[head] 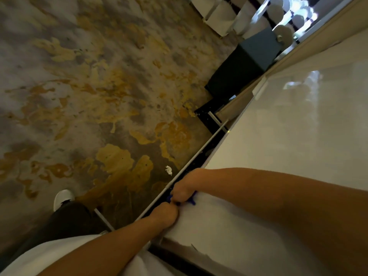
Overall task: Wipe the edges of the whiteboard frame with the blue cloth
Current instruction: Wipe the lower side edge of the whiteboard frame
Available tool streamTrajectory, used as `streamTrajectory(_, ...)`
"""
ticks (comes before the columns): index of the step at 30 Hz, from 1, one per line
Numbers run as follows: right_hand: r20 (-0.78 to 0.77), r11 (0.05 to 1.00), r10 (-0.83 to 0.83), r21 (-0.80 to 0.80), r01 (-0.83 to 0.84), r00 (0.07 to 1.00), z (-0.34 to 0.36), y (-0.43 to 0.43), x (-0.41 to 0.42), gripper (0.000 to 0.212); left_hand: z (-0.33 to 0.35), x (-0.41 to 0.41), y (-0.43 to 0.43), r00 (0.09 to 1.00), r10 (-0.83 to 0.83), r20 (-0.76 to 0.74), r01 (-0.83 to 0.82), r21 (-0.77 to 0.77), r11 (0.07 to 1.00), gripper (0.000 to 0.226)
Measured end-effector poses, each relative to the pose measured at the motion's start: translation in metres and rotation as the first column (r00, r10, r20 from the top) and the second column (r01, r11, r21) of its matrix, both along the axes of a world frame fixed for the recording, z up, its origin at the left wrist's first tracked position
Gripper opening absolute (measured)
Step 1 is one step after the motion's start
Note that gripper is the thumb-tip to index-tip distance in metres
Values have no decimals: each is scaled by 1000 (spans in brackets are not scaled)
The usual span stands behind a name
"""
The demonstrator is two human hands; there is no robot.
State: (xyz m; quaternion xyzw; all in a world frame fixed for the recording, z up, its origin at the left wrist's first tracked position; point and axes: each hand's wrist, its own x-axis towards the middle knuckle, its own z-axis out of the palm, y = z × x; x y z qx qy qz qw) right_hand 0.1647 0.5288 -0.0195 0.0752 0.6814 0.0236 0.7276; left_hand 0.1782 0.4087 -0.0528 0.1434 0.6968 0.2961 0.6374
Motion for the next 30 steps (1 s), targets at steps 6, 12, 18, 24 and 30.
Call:
streamTrajectory(6, -227, 945, 110, 327, -31, 968, 36, 125, -2, 42, -14, -1, 31, 985, 133, 106, -117, -148, 982, 66)
streamTrajectory(12, -409, 952, 107, 306, 26, 906, 3, 163, 13, 47, -20, -15, 106, 985, 33, 169, -6, -160, 987, 67)
streamTrajectory(18, -522, 919, 16, 344, 193, 853, 24, 202, 1, 51, -15, -38, 153, 931, 69, 359, 4, -200, 980, 67)
streamTrajectory(24, -637, 806, -50, 430, 408, 770, 26, 223, -47, 57, -14, -89, 214, 946, 79, 314, -46, -112, 993, 49)
streamTrajectory(30, -630, 749, -104, 459, 477, 770, 26, 239, -55, 68, -3, -109, 250, 964, -28, 266, 53, -89, 995, 64)
